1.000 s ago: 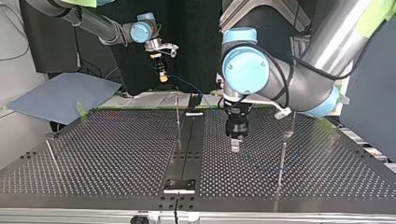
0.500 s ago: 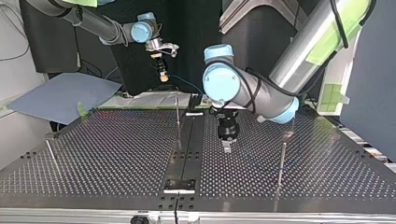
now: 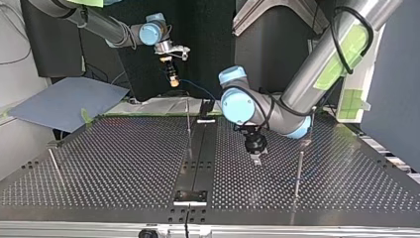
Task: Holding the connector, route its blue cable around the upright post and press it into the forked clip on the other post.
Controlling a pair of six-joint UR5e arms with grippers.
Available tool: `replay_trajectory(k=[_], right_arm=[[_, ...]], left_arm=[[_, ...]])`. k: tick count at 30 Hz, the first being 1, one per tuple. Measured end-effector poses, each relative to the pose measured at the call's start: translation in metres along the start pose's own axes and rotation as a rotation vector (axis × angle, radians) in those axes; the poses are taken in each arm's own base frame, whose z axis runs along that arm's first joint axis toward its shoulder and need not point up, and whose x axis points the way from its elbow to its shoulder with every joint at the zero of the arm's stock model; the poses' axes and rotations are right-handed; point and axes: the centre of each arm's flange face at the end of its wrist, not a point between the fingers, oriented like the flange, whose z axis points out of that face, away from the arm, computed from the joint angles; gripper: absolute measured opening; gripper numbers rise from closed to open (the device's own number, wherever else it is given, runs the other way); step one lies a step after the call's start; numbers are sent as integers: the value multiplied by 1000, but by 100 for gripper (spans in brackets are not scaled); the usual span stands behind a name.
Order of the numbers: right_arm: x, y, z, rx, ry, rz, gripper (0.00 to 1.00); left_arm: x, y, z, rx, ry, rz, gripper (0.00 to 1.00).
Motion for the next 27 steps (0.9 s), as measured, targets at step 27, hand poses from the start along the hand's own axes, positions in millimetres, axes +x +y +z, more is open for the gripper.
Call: replay_trajectory(k=[27], right_arm=[[0, -1, 0, 2, -1, -2, 2]], left_arm=[[-5, 10, 37, -41, -23, -32, 100]])
